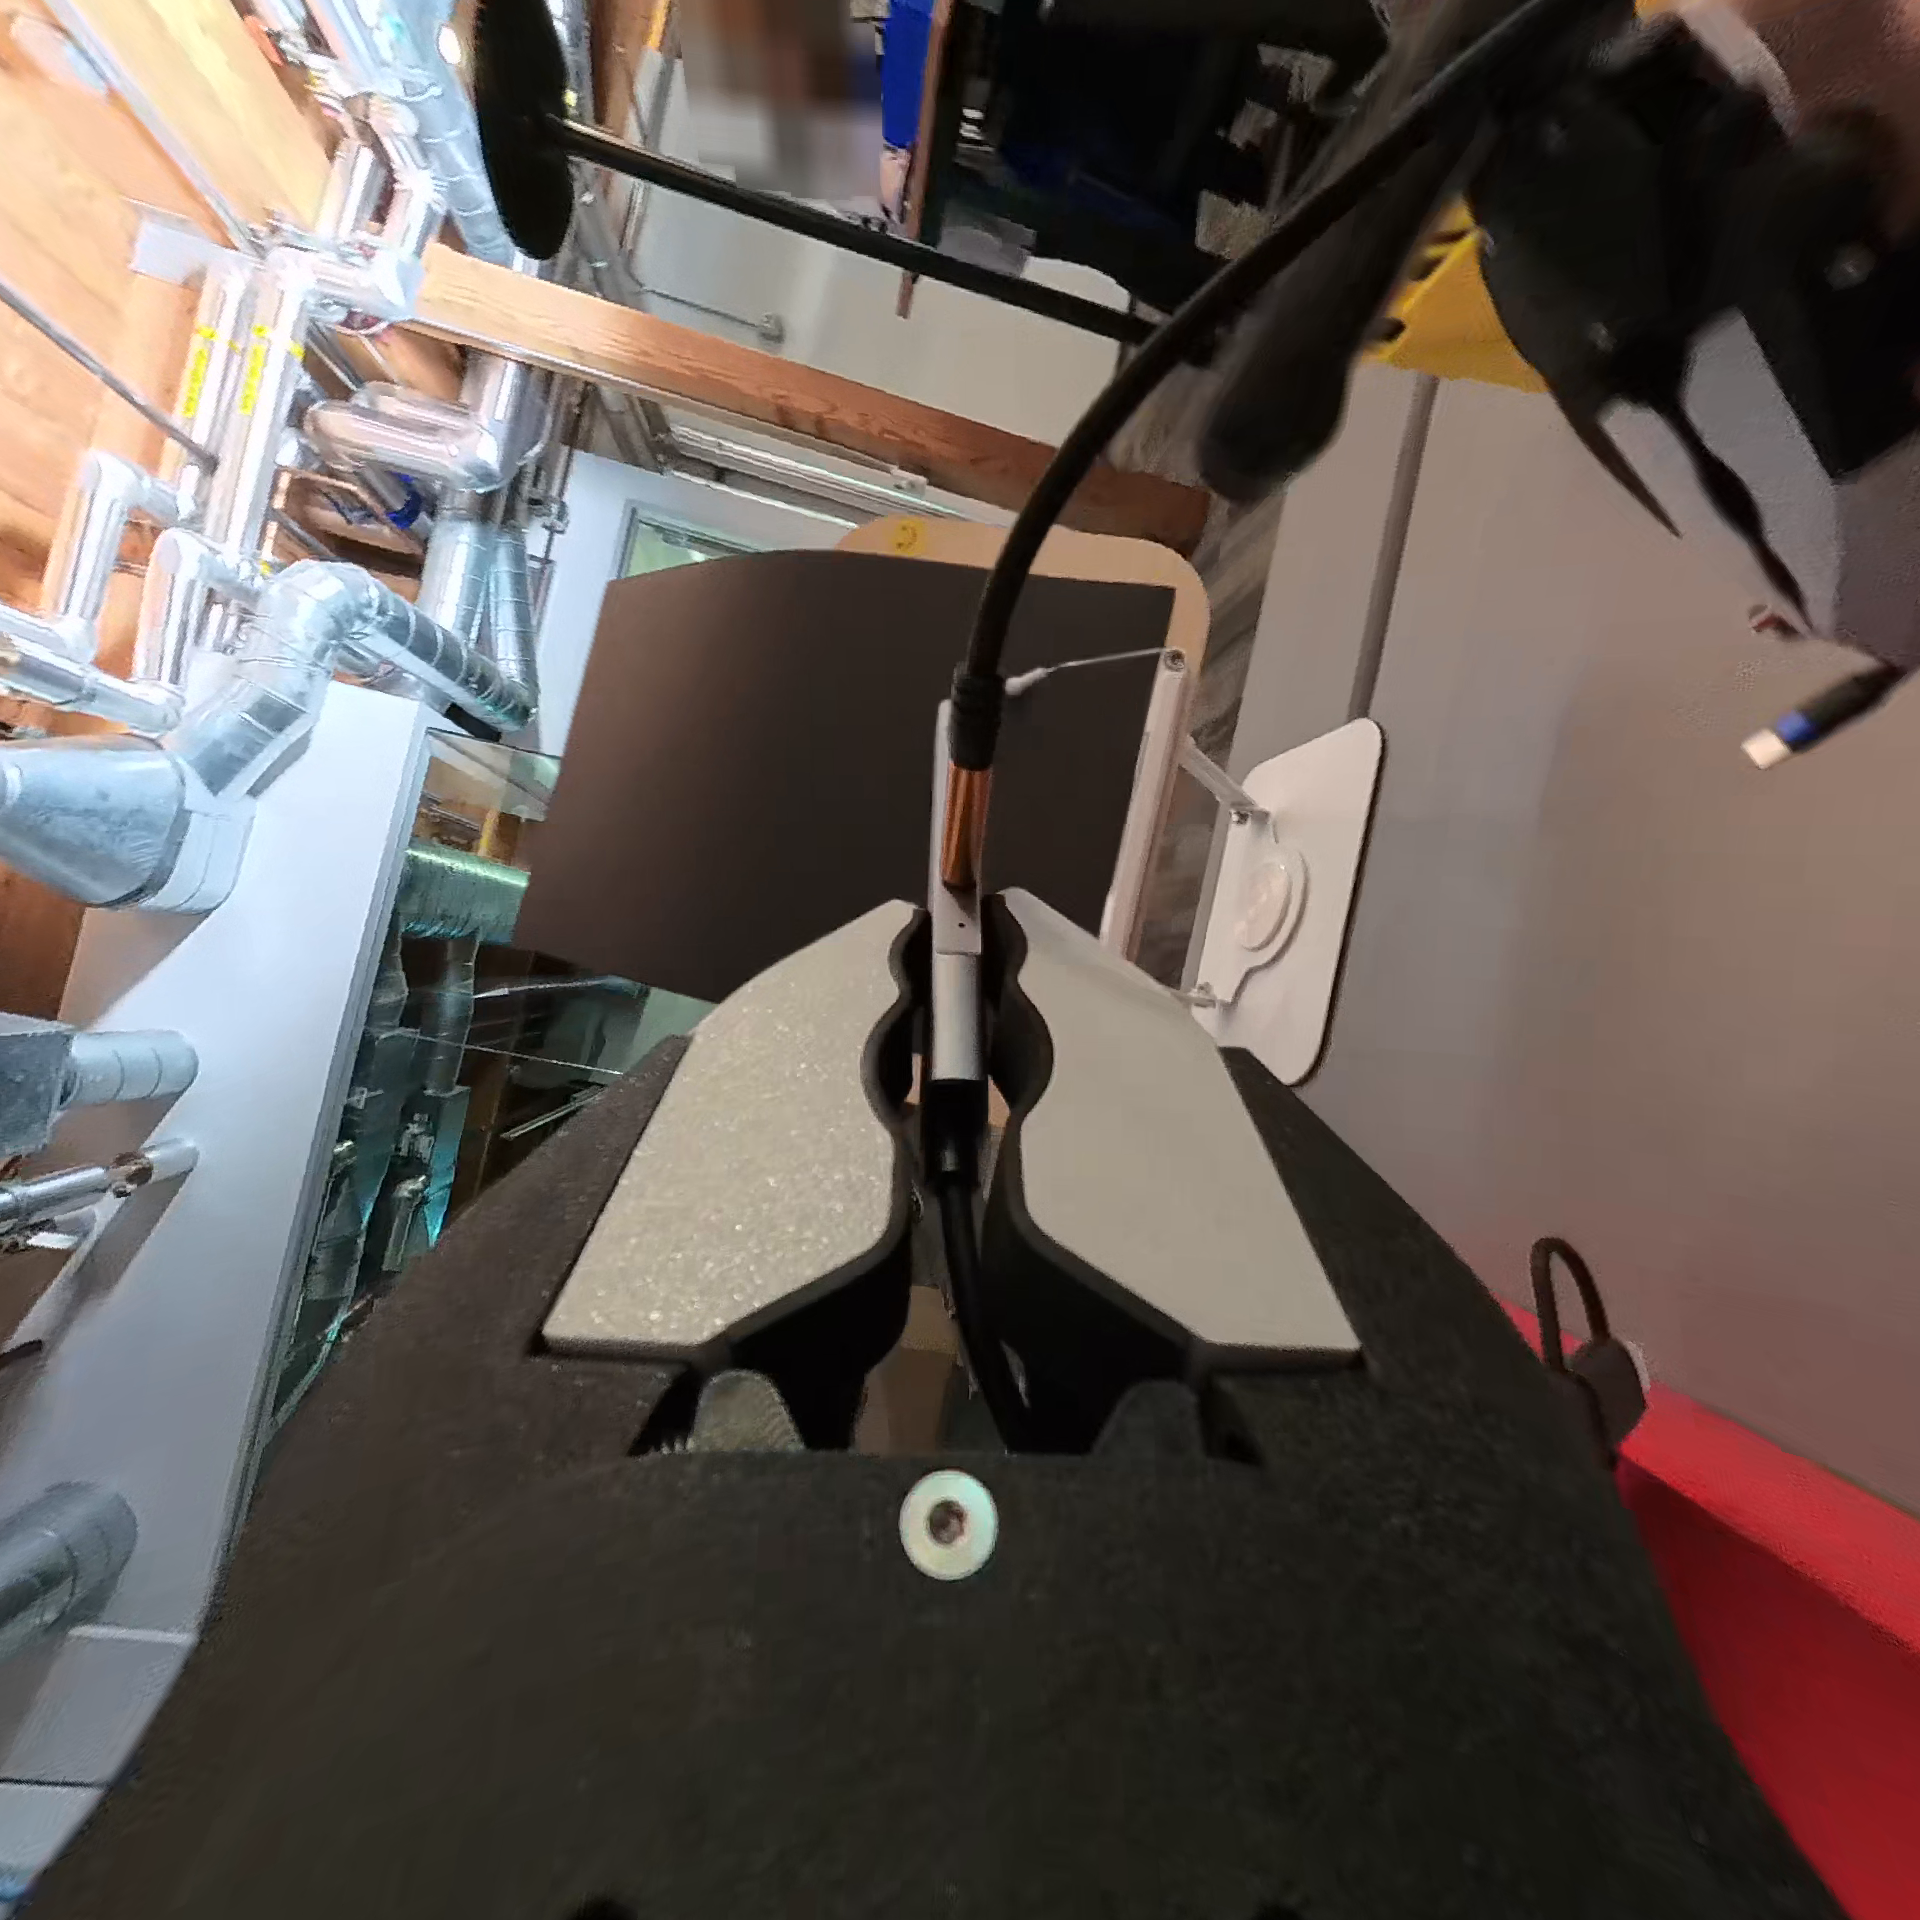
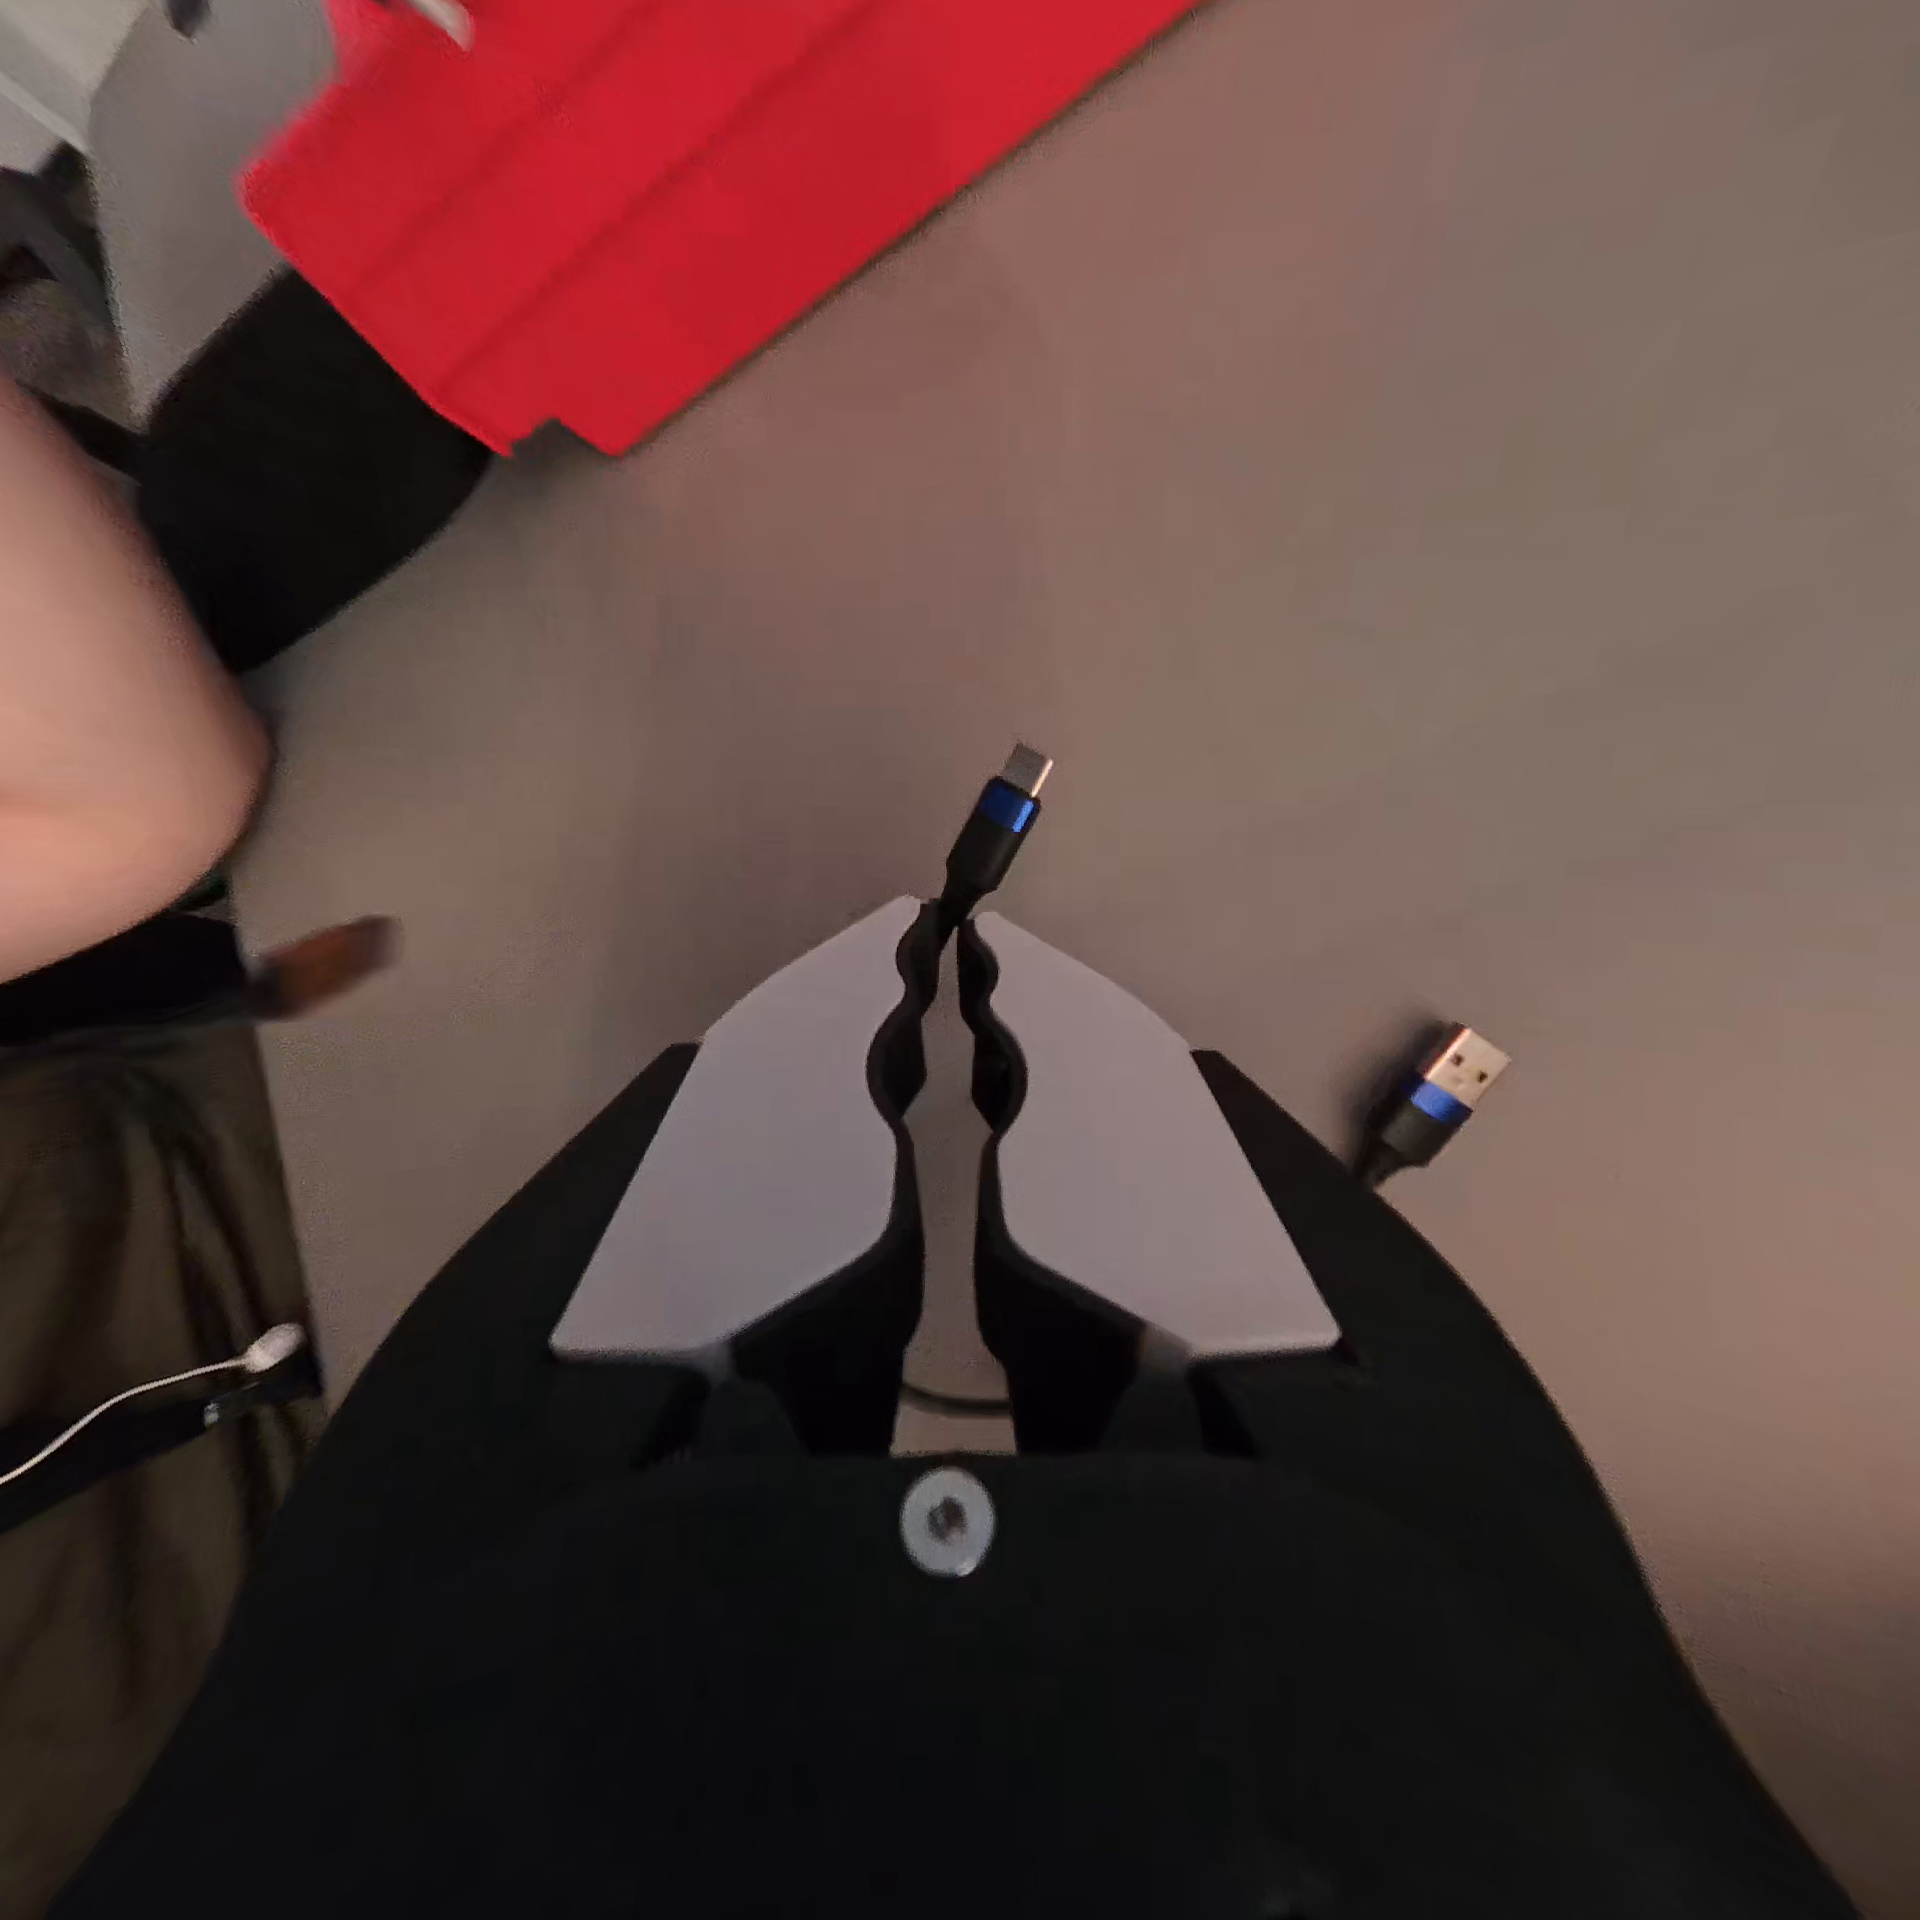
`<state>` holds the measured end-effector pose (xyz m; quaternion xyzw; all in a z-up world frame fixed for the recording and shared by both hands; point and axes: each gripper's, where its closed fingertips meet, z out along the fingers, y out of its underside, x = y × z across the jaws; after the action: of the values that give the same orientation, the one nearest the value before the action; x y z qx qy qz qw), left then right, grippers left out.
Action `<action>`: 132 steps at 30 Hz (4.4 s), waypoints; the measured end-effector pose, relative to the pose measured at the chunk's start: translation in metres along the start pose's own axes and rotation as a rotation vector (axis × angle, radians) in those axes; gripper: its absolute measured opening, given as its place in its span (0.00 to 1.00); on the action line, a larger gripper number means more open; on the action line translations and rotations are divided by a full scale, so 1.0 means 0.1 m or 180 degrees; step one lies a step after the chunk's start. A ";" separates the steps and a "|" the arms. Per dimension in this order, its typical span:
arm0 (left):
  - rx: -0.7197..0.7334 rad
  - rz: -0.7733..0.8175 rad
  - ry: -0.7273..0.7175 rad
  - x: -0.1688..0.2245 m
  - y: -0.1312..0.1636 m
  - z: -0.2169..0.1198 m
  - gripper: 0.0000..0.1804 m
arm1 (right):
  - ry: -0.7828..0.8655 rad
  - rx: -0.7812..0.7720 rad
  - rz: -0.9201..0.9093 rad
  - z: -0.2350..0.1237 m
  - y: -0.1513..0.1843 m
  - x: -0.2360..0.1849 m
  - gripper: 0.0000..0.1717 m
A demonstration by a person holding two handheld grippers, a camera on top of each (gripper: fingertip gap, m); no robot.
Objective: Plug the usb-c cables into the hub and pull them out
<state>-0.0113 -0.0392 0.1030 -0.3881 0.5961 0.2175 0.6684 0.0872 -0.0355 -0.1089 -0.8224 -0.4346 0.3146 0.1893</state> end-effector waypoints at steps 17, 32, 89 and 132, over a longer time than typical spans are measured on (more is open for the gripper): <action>0.0008 0.0018 0.0699 0.52 -0.11 0.34 0.05 | 0.0472 0.0727 -0.0515 -0.56 -0.39 0.08 0.18; -0.0787 0.0669 0.1325 1.52 0.31 1.01 0.05 | 0.0278 0.0671 -0.0628 -0.33 -0.32 0.09 0.05; 0.0582 -0.1000 0.1703 0.96 -0.50 0.20 0.20 | -0.2227 0.0980 -0.0019 -0.62 -0.41 -0.93 0.03; 0.0873 -0.2261 0.1922 0.66 -0.69 0.12 0.23 | 0.0261 0.1619 -0.2122 -1.13 -0.71 -0.90 0.02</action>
<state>0.0605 -0.0831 0.0574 -0.5217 0.6173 -0.2270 0.5434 0.0835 -0.0757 0.0471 -0.5756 -0.5775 0.3004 0.4949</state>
